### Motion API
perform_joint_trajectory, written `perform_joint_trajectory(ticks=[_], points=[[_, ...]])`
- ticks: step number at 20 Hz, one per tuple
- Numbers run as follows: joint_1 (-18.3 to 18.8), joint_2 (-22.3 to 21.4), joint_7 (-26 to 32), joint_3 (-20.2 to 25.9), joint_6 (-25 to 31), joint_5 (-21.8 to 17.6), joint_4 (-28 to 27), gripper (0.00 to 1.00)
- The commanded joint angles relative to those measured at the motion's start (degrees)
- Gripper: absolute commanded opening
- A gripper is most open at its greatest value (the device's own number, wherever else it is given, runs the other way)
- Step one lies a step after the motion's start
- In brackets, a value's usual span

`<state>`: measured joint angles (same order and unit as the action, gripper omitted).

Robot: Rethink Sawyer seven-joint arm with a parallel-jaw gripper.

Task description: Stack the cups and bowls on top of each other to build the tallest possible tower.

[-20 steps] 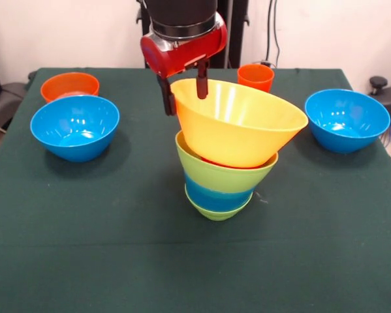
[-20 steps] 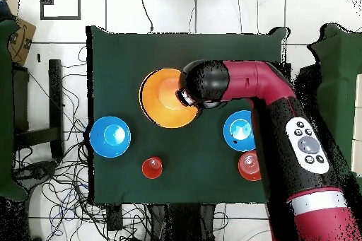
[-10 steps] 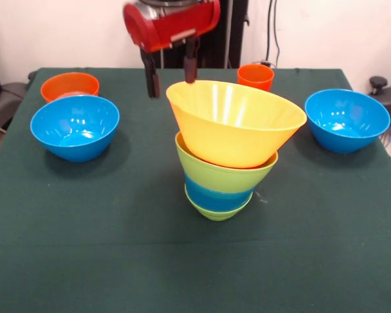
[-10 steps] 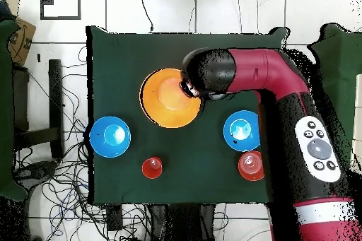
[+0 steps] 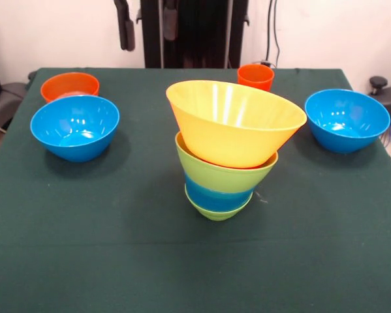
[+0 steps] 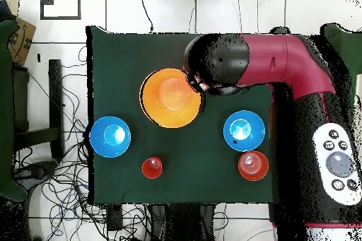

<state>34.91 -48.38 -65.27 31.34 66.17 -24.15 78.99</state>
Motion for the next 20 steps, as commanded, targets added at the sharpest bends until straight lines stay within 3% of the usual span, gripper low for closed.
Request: perform_joint_trajectory(ticks=[1, 8, 20], points=[[-0.5, 0.7, 2.9, -0.4, 5.0, -1.1, -1.1, 1.00], [1.5, 1.6, 5.0, 0.2, 2.2, -1.3, 0.0, 1.00], [8.0, 3.0, 10.8, 3.5, -2.4, -1.4, 3.2, 1.00]])
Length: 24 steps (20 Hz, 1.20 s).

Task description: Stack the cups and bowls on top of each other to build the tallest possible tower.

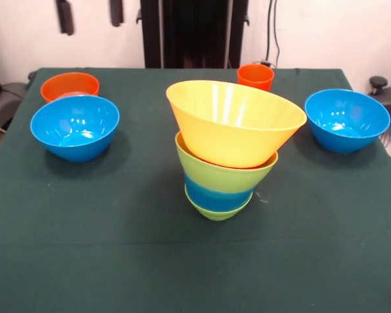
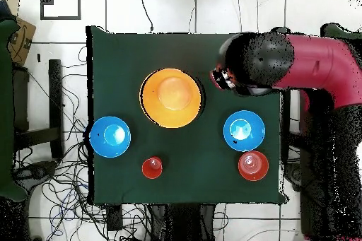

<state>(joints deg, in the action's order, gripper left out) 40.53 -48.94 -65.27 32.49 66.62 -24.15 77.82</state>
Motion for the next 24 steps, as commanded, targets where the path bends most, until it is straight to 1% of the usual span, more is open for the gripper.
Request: perform_joint_trajectory(ticks=[1, 9, 13, 18, 24], points=[[2.4, 3.9, 10.8, 2.5, -2.8, -1.6, 4.1, 1.00], [3.2, 5.6, 11.0, 3.7, -3.6, -2.9, 4.0, 1.00], [3.7, 6.4, 11.2, 4.3, -4.5, -2.7, 4.1, 1.00], [3.3, 6.9, 9.7, 4.4, -5.6, -2.8, 4.4, 1.00], [3.2, 9.0, 8.8, 4.4, -7.7, -3.4, 4.1, 1.00]])
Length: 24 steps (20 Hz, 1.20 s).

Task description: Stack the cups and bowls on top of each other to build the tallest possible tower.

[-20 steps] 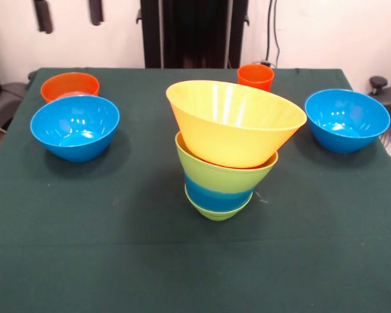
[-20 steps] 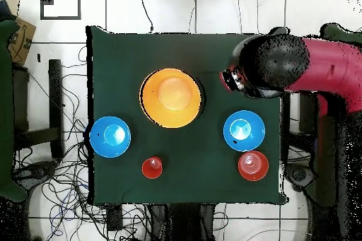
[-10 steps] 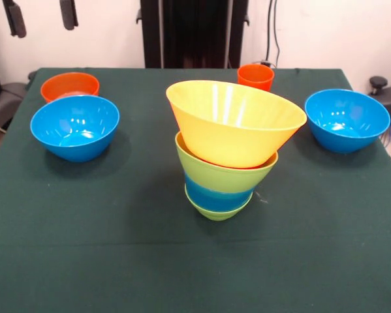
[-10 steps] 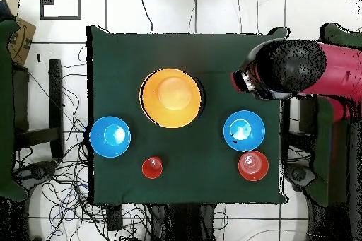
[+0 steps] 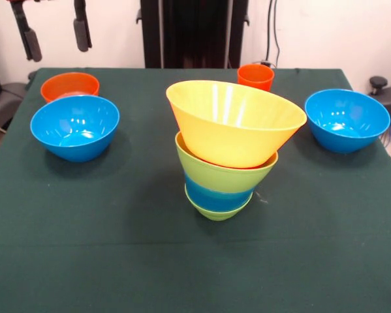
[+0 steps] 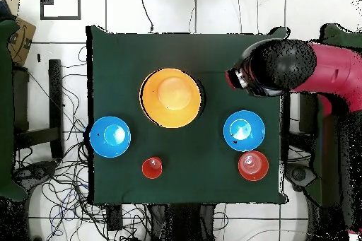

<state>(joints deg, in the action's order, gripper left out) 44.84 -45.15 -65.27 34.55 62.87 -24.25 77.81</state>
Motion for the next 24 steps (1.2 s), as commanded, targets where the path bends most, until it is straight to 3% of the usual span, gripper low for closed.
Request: perform_joint_trajectory(ticks=[1, 24], points=[[-1.1, 5.5, 8.9, 2.4, -3.9, -3.4, 4.0, 1.00], [2.1, 7.6, 14.0, 4.0, -1.6, -5.0, 3.8, 1.00]])
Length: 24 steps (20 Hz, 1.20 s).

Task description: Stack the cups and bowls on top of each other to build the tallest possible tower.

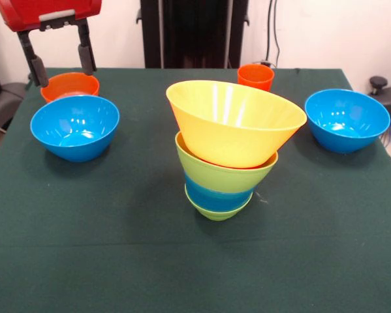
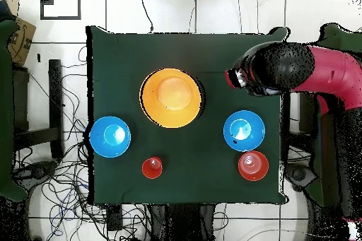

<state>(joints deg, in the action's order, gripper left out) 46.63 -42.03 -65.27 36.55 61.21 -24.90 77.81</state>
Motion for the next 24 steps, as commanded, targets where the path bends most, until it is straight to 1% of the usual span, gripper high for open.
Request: perform_joint_trajectory(ticks=[1, 12, 19, 24], points=[[0.4, 4.6, 14.0, 2.1, 0.0, -4.3, 3.8, 1.00], [0.9, 7.1, 14.6, 2.7, -0.3, -5.3, 2.3, 1.00], [1.4, 8.1, 15.4, 3.4, -1.0, -6.1, 2.1, 1.00], [2.2, 8.0, 16.0, 4.2, -0.5, -6.5, 2.2, 1.00]])
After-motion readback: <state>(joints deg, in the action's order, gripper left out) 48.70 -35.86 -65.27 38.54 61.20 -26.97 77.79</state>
